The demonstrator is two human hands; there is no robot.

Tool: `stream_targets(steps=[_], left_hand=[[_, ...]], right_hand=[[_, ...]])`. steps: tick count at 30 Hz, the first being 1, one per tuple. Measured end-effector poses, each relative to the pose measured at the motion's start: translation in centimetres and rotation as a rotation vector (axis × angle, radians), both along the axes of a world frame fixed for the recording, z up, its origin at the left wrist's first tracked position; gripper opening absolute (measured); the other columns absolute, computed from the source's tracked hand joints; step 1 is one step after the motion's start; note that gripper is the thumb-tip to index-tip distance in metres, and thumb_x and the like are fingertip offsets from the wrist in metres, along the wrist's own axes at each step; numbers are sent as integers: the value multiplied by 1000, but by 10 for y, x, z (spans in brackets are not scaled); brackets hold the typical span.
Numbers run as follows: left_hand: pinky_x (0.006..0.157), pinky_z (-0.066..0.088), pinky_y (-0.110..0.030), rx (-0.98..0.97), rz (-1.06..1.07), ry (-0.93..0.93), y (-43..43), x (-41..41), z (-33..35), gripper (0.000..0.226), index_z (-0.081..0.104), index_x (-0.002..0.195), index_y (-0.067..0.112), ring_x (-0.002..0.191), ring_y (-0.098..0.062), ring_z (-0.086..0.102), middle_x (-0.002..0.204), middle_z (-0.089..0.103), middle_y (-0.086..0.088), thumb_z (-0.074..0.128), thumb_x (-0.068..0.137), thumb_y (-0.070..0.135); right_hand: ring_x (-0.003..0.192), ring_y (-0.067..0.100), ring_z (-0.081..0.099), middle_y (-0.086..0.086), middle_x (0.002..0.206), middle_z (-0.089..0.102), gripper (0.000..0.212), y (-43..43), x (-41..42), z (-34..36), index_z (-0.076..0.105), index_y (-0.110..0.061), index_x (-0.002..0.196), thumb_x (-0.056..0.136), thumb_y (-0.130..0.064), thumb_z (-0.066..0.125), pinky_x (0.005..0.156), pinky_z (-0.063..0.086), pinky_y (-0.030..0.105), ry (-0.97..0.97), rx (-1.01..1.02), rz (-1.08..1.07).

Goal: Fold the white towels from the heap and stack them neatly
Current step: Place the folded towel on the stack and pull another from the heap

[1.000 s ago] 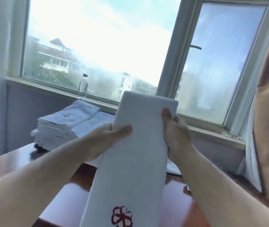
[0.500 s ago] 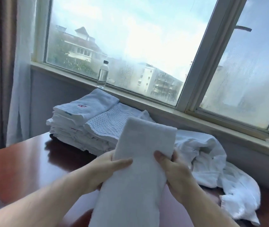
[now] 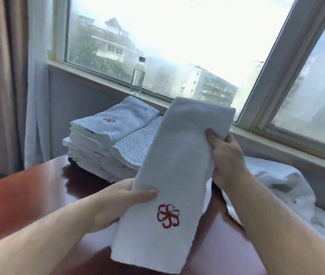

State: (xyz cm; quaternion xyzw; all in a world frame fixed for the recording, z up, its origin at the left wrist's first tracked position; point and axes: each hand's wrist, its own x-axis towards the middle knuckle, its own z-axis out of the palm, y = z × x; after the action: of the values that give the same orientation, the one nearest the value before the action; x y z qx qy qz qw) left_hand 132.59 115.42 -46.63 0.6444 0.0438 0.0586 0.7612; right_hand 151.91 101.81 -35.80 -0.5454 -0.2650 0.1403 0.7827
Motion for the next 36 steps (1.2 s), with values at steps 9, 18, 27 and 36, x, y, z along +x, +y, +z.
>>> stream_targets(steps=[9,18,27,36], left_hand=[[85,57,-32,33,15,-69,71,6,38,29,69,121,25,116,-28,66,129,67,-9,67,92,20],[78,61,-31,22,381,-10,137,44,75,37,66,120,12,104,-23,72,113,75,-6,68,91,34],[79,40,-26,1086,840,343,134,66,71,47,42,130,50,111,-9,54,119,55,12,59,87,59],[53,41,-7,829,636,320,148,63,75,43,42,114,64,84,6,52,101,47,18,66,78,63]], right_hand=[[88,32,75,8,94,78,17,82,46,39,66,-18,110,96,-10,63,79,61,51,55,86,-8],[84,25,76,7,97,78,22,165,121,42,65,-21,115,94,-14,66,73,62,40,78,2,-44],[101,41,68,21,121,64,52,194,164,-21,72,2,101,52,-18,71,88,56,61,47,-618,-96],[103,41,66,26,108,69,18,205,172,-19,69,2,98,82,-7,65,92,55,56,-62,-640,-127]])
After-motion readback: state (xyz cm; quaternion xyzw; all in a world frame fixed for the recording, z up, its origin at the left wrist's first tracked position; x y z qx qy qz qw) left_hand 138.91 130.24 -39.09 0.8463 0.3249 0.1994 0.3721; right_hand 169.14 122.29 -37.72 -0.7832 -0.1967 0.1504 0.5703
